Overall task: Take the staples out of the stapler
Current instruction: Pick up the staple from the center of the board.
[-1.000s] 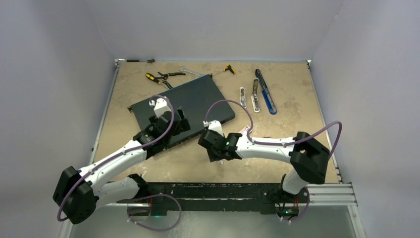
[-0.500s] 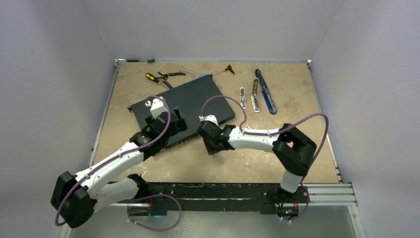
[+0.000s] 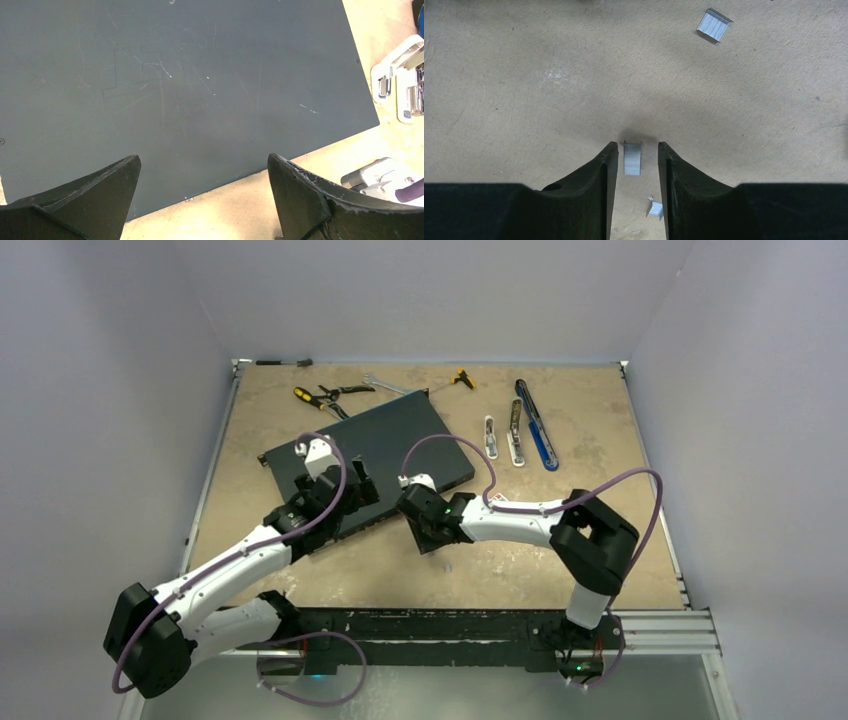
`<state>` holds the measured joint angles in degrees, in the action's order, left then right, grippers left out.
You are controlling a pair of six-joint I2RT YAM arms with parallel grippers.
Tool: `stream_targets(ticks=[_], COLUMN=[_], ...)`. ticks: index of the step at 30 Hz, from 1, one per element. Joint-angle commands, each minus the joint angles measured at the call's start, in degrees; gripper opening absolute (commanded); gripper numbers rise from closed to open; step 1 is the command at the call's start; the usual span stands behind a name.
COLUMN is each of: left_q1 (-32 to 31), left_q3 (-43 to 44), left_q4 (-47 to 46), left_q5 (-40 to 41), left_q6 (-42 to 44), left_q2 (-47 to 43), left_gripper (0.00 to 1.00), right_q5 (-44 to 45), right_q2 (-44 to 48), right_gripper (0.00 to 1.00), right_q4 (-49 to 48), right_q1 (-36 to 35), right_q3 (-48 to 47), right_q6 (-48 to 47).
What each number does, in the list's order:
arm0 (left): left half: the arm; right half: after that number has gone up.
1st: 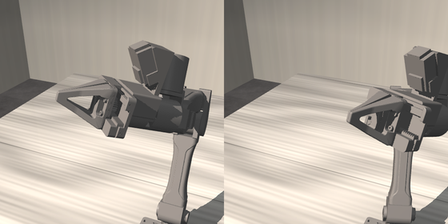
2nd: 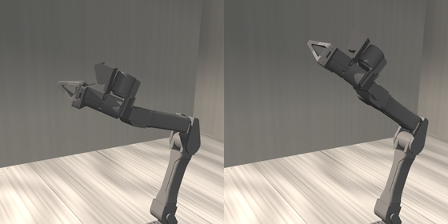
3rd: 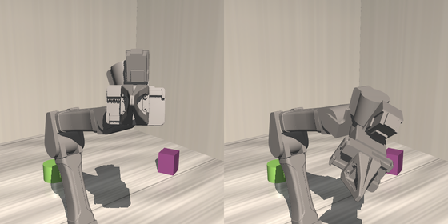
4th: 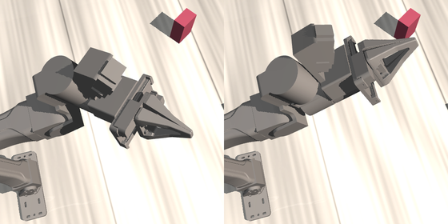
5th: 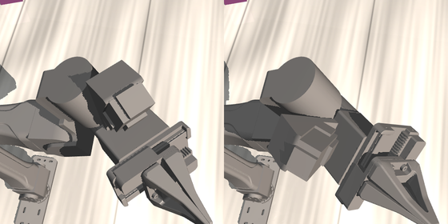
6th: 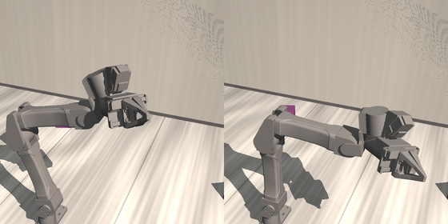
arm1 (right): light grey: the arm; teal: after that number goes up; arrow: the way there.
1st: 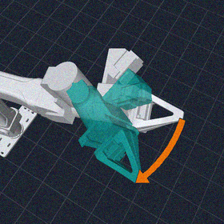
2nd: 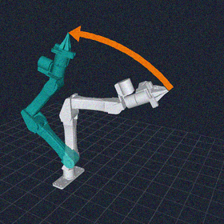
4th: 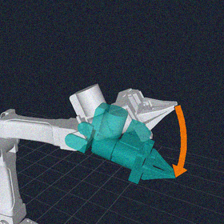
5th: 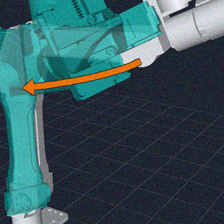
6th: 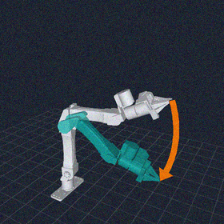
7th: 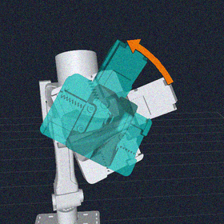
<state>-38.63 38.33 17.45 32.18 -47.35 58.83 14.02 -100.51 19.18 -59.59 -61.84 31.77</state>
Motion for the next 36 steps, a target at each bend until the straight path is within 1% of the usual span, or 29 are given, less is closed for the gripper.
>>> stream_targets(ticks=[1,10,18,27,36], left_q1=[0.4,0.5,0.6,0.8,1.2], left_q3=[0.2,0.3,0.8,0.5,0.0], left_q4=[-1.3,-1.7,-2.3,-2.4,-2.2], left_q5=[0.2,0.2,0.0,-0.1,-0.3], left_q6=[0.6,0.7,1.0,1.1,1.2], left_q2=[0.2,0.8,1.9,1.9,1.2], left_gripper=[0.96,0.96,0.96,0.96,0.96], right_q5=[1.5,-2.1,-3.3,-2.2,-2.0], right_q2=[-0.4,-0.8,-1.6,-2.6,-2.1], right_gripper=[0.37,0.37,0.33,0.28,0.3], right_q4=[1.5,0.3,0.8,3.0,4.2], right_q1=[-0.2,-0.2,-0.4,-0.8,-1.4], right_q3=[-0.9,-0.1,-0.1,-0.4,-0.9], right_q6=[-1.1,-2.1,-2.6,-2.7,-2.3])
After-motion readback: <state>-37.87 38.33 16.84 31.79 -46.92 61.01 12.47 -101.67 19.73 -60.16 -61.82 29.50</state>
